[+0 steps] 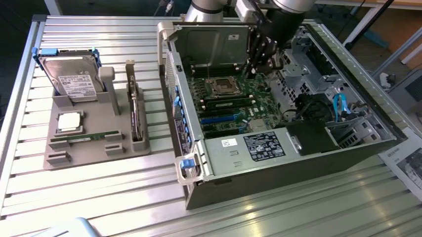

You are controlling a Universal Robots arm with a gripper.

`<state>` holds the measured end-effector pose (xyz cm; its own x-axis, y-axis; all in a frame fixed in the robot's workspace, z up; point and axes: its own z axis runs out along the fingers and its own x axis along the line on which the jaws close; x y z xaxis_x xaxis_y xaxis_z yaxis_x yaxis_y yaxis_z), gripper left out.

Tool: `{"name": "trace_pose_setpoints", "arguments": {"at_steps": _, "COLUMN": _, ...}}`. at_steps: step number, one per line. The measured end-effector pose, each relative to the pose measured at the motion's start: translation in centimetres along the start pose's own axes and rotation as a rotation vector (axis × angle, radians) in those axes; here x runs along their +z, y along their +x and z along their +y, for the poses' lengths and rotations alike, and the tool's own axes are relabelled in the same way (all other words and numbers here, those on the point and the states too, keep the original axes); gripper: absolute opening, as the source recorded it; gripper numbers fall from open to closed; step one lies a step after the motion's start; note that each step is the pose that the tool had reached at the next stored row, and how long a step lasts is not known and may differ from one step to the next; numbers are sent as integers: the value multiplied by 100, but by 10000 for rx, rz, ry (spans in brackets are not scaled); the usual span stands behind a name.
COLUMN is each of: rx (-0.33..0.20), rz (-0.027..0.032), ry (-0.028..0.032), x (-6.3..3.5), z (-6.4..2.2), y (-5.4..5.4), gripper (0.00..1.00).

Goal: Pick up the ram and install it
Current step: 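Insert the ram into the slot, then press down the ram until it locks into place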

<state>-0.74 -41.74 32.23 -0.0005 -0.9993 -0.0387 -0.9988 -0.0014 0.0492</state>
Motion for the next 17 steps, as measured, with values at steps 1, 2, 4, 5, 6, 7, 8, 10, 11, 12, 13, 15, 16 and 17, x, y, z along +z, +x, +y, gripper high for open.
{"name": "trace_pose_setpoints", "arguments": {"at_steps": 1, "rx": 0, "rz": 1, "ry": 0, "x": -18, "z": 1, "y": -1, "gripper": 19}}
{"name": "trace_pose_setpoints", "arguments": {"at_steps": 2, "rx": 0, "rz": 1, "ry": 0, "x": -39, "z": 2, "y": -2, "gripper": 19}}
{"name": "trace_pose_setpoints", "arguments": {"at_steps": 4, "rx": 0, "rz": 3, "ry": 0, "x": -77, "z": 4, "y": -3, "gripper": 19}}
{"name": "trace_pose_setpoints", "arguments": {"at_steps": 5, "rx": 0, "rz": 1, "ry": 0, "x": -104, "z": 5, "y": -4, "gripper": 19}}
{"name": "trace_pose_setpoints", "arguments": {"at_steps": 6, "rx": 0, "rz": 1, "ry": 0, "x": -129, "z": 6, "y": -5, "gripper": 19}}
{"name": "trace_pose_setpoints", "arguments": {"at_steps": 7, "rx": 0, "rz": 2, "ry": 0, "x": -171, "z": 9, "y": -7, "gripper": 19}}
{"name": "trace_pose_setpoints", "arguments": {"at_steps": 8, "rx": 0, "rz": 0, "ry": 1, "x": -174, "z": 9, "y": -7, "gripper": 19}}
{"name": "trace_pose_setpoints", "arguments": {"at_steps": 10, "rx": 0, "rz": 2, "ry": 0, "x": -175, "z": 9, "y": -7, "gripper": 19}}
{"name": "trace_pose_setpoints", "arguments": {"at_steps": 11, "rx": 0, "rz": 1, "ry": 0, "x": -175, "z": 9, "y": -7, "gripper": 19}}
{"name": "trace_pose_setpoints", "arguments": {"at_steps": 12, "rx": 0, "rz": 2, "ry": 0, "x": -175, "z": 9, "y": -7, "gripper": 19}}
{"name": "trace_pose_setpoints", "arguments": {"at_steps": 13, "rx": -1, "rz": 1, "ry": 0, "x": -175, "z": 8, "y": -7, "gripper": 19}}
{"name": "trace_pose_setpoints", "arguments": {"at_steps": 15, "rx": -1, "rz": 1, "ry": 0, "x": -175, "z": 8, "y": -7, "gripper": 19}}
{"name": "trace_pose_setpoints", "arguments": {"at_steps": 16, "rx": 0, "rz": 2, "ry": 0, "x": -175, "z": 9, "y": -7, "gripper": 19}}
{"name": "trace_pose_setpoints", "arguments": {"at_steps": 17, "rx": 0, "rz": 1, "ry": 0, "x": -175, "z": 9, "y": -7, "gripper": 19}}
